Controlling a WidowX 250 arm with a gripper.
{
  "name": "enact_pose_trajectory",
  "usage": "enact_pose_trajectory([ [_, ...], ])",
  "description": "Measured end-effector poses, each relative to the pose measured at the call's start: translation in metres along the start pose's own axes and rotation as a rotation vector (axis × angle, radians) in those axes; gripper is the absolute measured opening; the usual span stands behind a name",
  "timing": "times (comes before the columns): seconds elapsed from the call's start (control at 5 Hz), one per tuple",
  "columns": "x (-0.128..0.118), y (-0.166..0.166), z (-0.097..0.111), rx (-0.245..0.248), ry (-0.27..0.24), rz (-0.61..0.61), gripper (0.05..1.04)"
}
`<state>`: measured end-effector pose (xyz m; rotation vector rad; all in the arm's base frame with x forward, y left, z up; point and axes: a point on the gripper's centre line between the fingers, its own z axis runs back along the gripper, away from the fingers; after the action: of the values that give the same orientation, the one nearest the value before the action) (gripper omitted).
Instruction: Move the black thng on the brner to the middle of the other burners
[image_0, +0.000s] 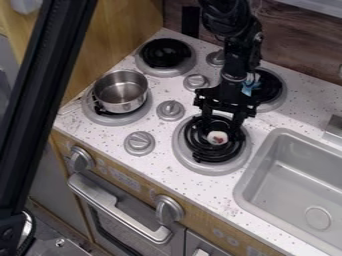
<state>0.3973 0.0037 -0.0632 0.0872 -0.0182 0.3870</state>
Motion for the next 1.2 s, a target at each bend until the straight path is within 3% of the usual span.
enact_pose_trajectory([
  [0.2,0.004,0.008,0.002,0.036,-0.004,-0.017,0.454],
  [0.4,0.022,0.008,0.017,0.031,-0.037,-0.039,0.363],
  [0.6,0.063,0.015,0.048,0.01,-0.141,-0.014,0.34],
  [1.0,0.085,0.059,0.024,0.08,-0.061,0.062,0.334],
  [1.2,0.091,0.076,0.009,0.069,-0.035,0.109,0.333],
])
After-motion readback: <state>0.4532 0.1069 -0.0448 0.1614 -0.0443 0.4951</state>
